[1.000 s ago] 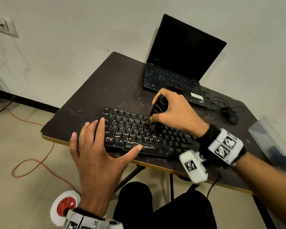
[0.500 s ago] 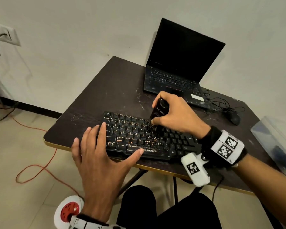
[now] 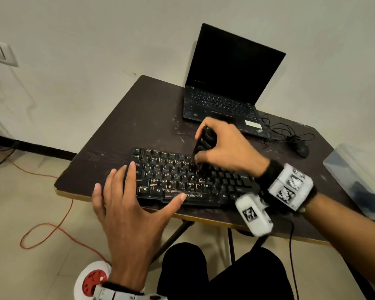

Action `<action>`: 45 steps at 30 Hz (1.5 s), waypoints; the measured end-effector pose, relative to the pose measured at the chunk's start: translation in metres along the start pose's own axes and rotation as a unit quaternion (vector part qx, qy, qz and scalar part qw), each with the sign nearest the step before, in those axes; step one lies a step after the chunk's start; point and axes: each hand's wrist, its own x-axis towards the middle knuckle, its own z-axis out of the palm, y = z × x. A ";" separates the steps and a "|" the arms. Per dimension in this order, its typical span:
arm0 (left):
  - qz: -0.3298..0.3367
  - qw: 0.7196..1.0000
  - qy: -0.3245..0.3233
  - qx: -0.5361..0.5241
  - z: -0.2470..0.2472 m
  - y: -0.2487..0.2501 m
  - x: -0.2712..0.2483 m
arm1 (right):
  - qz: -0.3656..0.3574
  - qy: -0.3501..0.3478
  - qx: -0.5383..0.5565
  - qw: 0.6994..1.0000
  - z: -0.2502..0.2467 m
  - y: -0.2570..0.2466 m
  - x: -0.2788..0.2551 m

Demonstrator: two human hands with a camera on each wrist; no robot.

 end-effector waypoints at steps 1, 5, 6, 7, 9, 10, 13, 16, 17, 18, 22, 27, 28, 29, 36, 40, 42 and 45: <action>0.001 1.000 0.001 -0.004 0.000 0.000 0.002 | -0.018 -0.011 -0.001 1.000 0.002 -0.003 -0.005; -0.002 1.000 -0.002 -0.002 -0.001 0.000 0.002 | 0.046 0.021 0.011 0.999 -0.004 0.001 0.011; 0.000 1.000 -0.002 -0.002 -0.001 0.000 0.002 | 0.050 0.027 0.013 0.998 -0.006 0.004 0.010; 0.000 1.000 -0.003 -0.004 0.000 0.000 0.002 | 0.038 0.019 0.016 0.999 -0.005 0.003 0.006; -0.003 1.000 -0.001 -0.009 0.000 -0.001 0.003 | -0.007 -0.014 0.014 1.000 0.001 -0.003 -0.008; -0.004 1.000 0.000 -0.008 0.001 -0.001 0.004 | -0.015 -0.024 0.014 1.000 0.003 -0.003 -0.010; -0.001 1.000 -0.001 0.000 0.001 0.000 0.003 | 0.041 0.012 0.025 0.999 -0.006 0.002 0.003; -0.001 1.000 -0.001 0.001 0.001 -0.001 0.004 | 0.019 0.000 0.022 1.000 -0.007 0.002 -0.005; 0.000 1.000 -0.002 0.001 0.002 -0.001 0.004 | -0.003 -0.019 0.022 1.000 -0.004 0.000 -0.014; 0.001 1.000 -0.001 -0.001 0.002 -0.002 0.005 | -0.018 -0.031 0.027 0.999 -0.002 -0.003 -0.020; 0.003 1.000 0.000 0.007 0.002 -0.002 0.004 | 0.032 0.018 0.017 0.999 -0.010 0.004 -0.002; -0.002 1.000 0.002 0.004 0.003 -0.003 0.004 | -0.028 -0.026 0.007 0.999 -0.001 0.000 -0.016; -0.002 1.000 0.001 0.006 0.004 -0.003 0.004 | -0.012 -0.014 0.005 1.000 -0.003 0.002 -0.010; -0.001 1.000 0.001 0.009 0.003 -0.003 0.003 | 0.015 -0.001 0.017 1.000 -0.006 0.004 -0.004; -0.002 1.000 0.004 0.004 0.004 -0.002 0.004 | -0.038 -0.035 0.018 0.998 -0.006 0.000 -0.013; 0.002 1.000 0.004 0.003 0.002 -0.003 0.001 | -0.021 -0.003 0.045 0.999 -0.012 0.004 -0.009; 0.000 1.000 0.009 0.000 0.002 -0.002 0.002 | -0.077 -0.048 0.043 0.995 -0.004 -0.005 -0.024; 0.002 1.000 0.013 0.006 0.002 -0.001 0.002 | -0.040 -0.009 0.027 0.999 -0.003 -0.003 -0.012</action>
